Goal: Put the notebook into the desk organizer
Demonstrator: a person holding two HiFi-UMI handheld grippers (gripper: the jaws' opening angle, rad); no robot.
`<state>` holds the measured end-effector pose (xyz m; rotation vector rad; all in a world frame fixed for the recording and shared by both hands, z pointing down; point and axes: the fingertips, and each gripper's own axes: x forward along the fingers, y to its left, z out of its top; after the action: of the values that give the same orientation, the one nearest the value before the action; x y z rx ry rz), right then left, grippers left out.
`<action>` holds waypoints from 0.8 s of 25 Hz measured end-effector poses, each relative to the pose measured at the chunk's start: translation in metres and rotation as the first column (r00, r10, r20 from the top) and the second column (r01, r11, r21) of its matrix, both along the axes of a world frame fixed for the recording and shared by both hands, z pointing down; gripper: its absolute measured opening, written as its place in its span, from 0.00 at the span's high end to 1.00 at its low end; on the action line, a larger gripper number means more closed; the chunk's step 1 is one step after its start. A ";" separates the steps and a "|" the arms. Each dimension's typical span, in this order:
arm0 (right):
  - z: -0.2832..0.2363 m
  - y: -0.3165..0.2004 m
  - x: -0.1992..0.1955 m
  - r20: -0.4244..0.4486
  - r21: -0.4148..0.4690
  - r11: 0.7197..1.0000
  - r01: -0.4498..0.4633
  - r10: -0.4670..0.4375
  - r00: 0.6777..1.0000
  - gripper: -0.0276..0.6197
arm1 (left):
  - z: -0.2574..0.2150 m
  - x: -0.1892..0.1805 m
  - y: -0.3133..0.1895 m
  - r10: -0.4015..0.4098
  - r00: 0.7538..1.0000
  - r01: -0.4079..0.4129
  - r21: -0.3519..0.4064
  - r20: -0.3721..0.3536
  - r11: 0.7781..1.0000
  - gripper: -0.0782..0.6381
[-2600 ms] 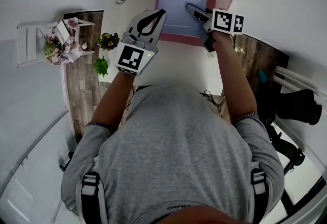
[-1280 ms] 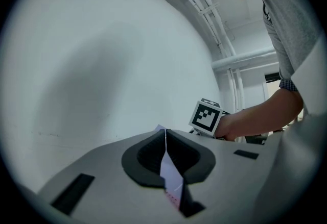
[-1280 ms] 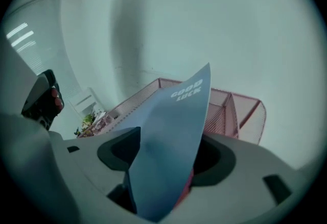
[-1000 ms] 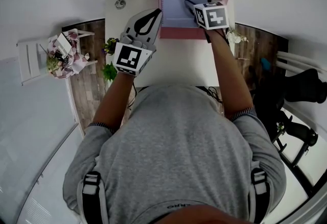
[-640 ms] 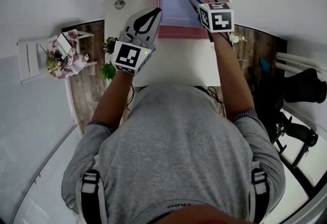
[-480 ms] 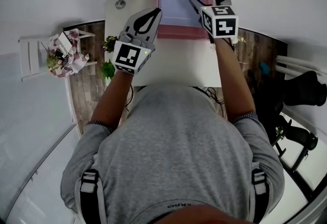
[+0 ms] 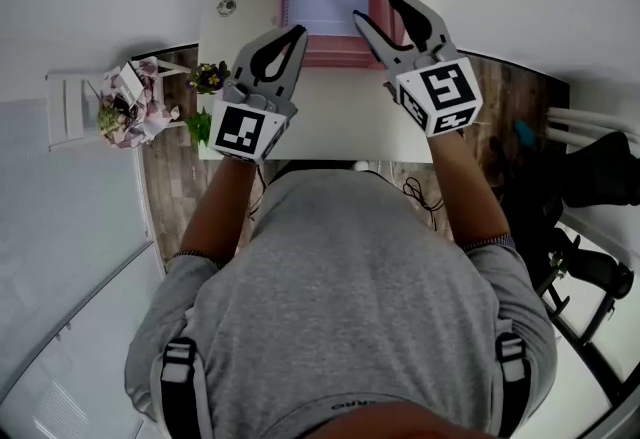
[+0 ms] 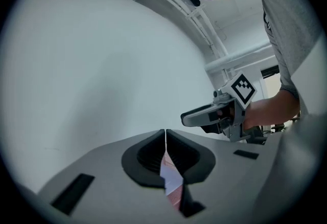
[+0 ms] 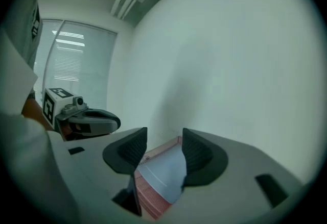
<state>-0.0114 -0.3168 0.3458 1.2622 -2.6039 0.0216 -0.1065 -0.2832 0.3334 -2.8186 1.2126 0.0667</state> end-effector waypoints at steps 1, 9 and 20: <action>-0.004 0.010 0.004 0.019 0.022 1.000 0.009 -0.009 1.000 0.63 | -0.002 0.005 0.007 -0.001 1.000 0.001 0.006 -0.006 1.000 0.85; 0.010 0.086 0.033 0.092 0.050 0.997 0.056 -0.061 0.994 0.86 | -0.007 0.044 0.062 0.013 1.000 -0.012 0.036 -0.007 0.999 0.85; 0.006 0.163 0.047 0.168 0.144 0.987 0.072 -0.096 0.981 0.95 | 0.010 0.058 0.124 0.011 1.000 -0.011 0.010 0.003 1.000 0.85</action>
<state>0.0353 -0.1539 0.3514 1.2444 -2.8506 -0.0668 -0.0483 -0.1589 0.3438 -2.8162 1.1926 0.0690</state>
